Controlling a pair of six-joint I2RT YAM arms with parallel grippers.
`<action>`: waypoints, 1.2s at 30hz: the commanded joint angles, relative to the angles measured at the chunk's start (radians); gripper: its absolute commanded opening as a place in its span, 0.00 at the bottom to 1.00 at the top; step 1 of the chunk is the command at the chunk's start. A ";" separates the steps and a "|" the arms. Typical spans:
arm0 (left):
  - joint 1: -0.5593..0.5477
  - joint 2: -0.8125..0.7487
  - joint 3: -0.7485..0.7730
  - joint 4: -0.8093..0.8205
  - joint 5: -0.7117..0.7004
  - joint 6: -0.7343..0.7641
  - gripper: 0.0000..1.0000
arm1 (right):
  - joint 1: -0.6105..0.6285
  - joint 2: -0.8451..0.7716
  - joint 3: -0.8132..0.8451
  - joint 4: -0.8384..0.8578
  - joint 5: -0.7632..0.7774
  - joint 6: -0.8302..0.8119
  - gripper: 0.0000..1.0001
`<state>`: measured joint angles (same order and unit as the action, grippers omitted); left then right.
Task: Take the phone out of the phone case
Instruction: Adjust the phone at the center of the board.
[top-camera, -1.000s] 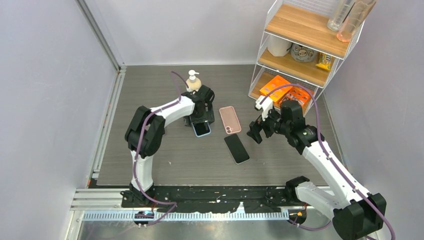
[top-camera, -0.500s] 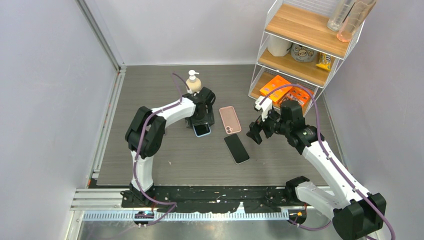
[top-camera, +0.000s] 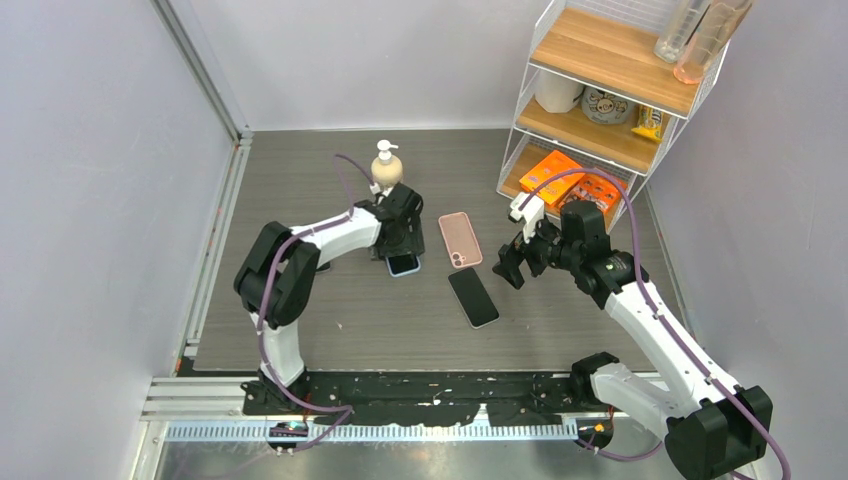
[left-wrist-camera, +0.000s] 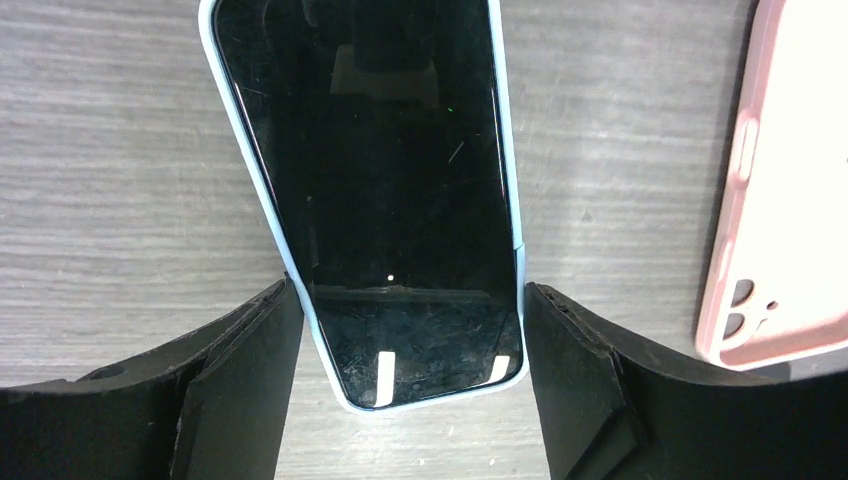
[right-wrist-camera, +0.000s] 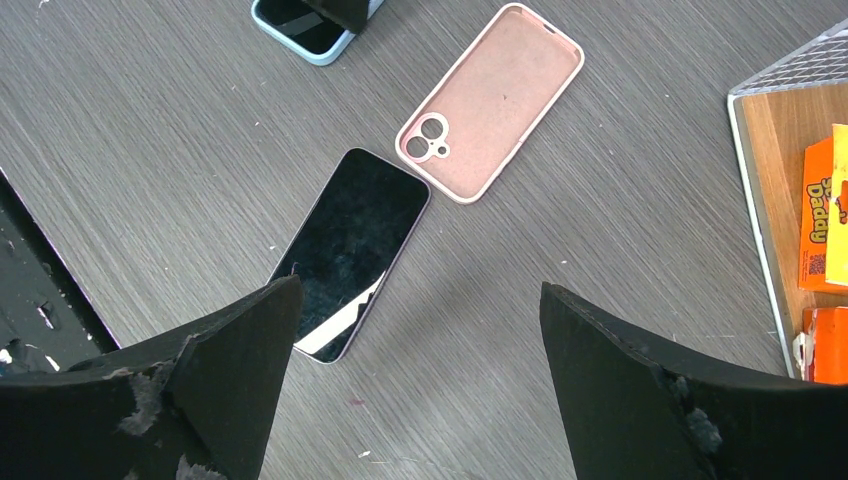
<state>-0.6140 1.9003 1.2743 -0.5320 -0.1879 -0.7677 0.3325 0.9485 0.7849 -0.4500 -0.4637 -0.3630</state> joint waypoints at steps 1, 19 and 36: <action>-0.018 -0.078 -0.096 -0.032 0.044 0.091 0.55 | -0.003 -0.019 0.006 0.016 -0.011 -0.009 0.95; -0.058 -0.066 -0.041 -0.134 0.050 0.226 0.99 | -0.003 -0.026 -0.012 0.016 0.001 -0.024 0.95; -0.056 -0.031 0.047 -0.164 0.101 0.104 1.00 | -0.003 -0.012 -0.015 0.012 -0.006 -0.040 0.95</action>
<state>-0.6666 1.8572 1.2644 -0.6827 -0.1116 -0.6292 0.3325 0.9363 0.7681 -0.4500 -0.4629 -0.3893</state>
